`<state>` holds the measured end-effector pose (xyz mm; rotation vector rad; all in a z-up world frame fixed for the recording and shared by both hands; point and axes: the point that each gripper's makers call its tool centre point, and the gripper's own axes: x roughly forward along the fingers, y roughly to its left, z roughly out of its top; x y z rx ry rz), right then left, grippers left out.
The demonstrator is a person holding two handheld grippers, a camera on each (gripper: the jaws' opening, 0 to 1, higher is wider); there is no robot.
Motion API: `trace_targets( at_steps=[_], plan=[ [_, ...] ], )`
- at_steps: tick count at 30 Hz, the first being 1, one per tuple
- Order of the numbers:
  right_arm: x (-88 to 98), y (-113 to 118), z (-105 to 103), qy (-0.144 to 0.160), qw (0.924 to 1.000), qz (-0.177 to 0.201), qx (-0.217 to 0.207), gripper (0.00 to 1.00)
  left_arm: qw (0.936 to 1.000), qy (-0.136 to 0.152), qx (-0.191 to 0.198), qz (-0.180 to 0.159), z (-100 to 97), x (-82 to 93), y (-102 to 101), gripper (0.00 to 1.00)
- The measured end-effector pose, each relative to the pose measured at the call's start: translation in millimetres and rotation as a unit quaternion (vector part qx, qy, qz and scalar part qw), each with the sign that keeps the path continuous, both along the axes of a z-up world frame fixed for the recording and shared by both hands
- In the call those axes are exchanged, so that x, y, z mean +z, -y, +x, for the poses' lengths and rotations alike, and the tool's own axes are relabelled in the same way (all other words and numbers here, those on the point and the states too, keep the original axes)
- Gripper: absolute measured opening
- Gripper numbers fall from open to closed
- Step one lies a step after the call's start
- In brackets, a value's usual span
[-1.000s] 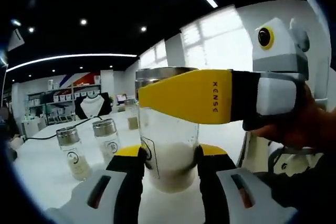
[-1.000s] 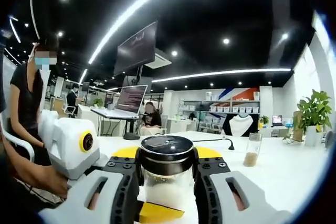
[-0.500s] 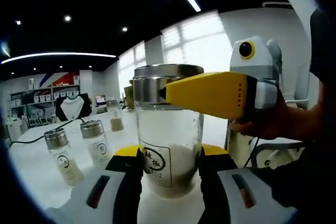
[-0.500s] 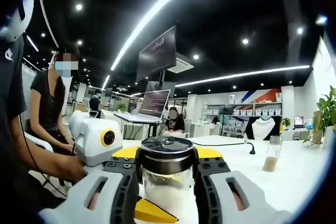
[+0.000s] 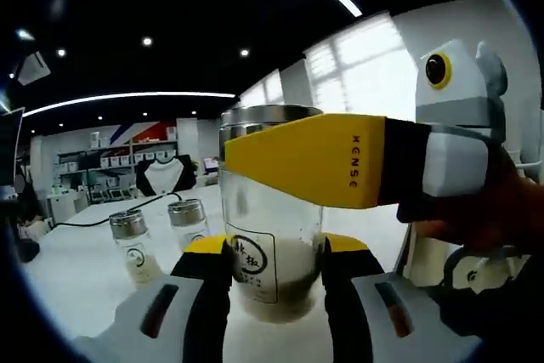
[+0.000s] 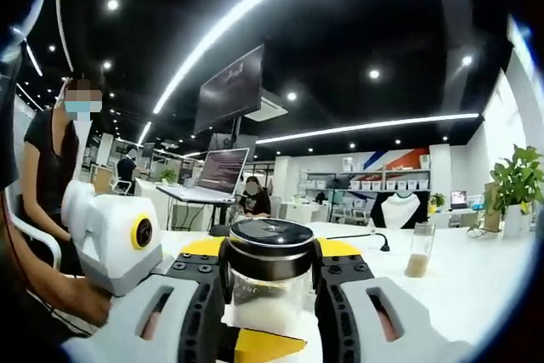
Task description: Rotate the seasoning bottle until the label or dispensing opening points toward the visible target arrow and the bottle remains upright within the marked orientation range
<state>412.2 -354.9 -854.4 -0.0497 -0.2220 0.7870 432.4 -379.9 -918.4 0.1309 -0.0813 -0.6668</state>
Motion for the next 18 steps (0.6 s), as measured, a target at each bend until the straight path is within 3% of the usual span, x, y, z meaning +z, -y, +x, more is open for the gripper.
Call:
trace_targets(
  at_steps=[6, 10, 12, 18],
  plan=[
    [-0.8, -1.5, 1.3, -0.002, 0.9994, 0.004, -0.034, 0.38, 0.9973, 0.037, 0.060, 0.021, 2.4, 3.1, -6.7, 0.43],
    [-0.9, 5.6, 2.0, -0.010, 0.9993, 0.010, -0.034, 0.37, 0.9990, 0.031, 0.029, 0.013, 1.2, 1.8, -1.7, 0.44],
    [0.7, 10.7, 2.5, -0.027, 0.9987, 0.037, -0.025, 0.37, 0.9992, 0.036, 0.008, 0.012, -1.1, 3.6, 2.8, 0.44],
    [4.3, 7.8, -4.5, 0.000, 0.9996, 0.015, 0.024, 0.36, 0.9973, 0.024, -0.066, -0.023, -6.4, 6.4, 10.7, 0.44]
  ],
)
